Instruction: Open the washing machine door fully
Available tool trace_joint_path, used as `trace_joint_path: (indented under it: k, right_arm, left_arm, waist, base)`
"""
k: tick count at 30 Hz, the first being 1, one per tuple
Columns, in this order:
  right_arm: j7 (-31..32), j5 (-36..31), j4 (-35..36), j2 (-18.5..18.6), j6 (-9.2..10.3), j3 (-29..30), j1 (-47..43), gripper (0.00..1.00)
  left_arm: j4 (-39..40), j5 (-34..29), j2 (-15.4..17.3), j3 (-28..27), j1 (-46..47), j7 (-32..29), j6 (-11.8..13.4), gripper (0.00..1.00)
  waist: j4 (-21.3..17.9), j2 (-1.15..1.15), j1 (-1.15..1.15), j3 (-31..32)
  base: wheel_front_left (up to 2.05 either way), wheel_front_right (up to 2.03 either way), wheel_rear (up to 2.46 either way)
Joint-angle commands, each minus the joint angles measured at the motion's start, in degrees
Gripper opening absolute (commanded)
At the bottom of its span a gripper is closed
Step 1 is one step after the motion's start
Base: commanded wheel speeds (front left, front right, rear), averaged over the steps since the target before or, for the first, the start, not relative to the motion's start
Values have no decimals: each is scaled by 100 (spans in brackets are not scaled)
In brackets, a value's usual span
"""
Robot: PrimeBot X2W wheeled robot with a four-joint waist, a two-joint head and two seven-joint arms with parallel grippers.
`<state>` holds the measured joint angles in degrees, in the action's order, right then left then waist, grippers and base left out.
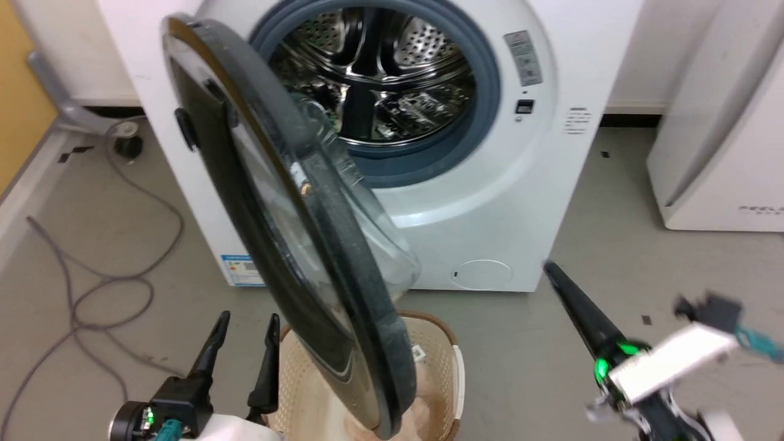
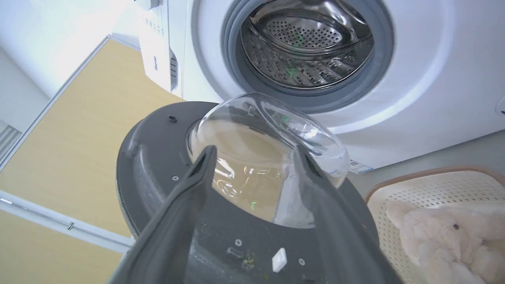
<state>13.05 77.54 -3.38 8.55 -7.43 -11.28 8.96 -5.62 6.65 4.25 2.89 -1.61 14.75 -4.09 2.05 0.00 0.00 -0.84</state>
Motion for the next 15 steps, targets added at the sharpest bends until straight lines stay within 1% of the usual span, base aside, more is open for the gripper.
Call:
trace_joint_path:
  k: [1,5,9,13,15]
  right_arm:
    - [-178,-94,-16,-112,-6,138,-261,100]
    - [-916,-814,-131,-283,-6,728,-806,100]
    - [-1461,-1541,-184,-436,-6,1277,-1151,100]
    - [-1863,-2707,-107,-504,-6,1692,-1301,100]
    - [-2037,-3497,32,-521,-6,1837,-1323,100]
  left_arm:
    - [39,11,38,-41,-58,25,39,100]
    - [62,57,73,-144,-108,25,86,100]
    - [31,104,118,-255,-157,25,139,100]
    - [-3,130,151,-325,-199,25,189,100]
    - [-27,126,171,-323,-210,25,196,100]
  waist:
    - [-106,0,0,15]
    - [-242,0,0,20]
    - [-376,0,0,59]
    - [-456,0,0,96]
    - [-473,0,0,109]
  base:
    - [0,0,0]
    - [0,0,0]
    - [0,0,0]
    - [0,0,0]
    - [0,0,0]
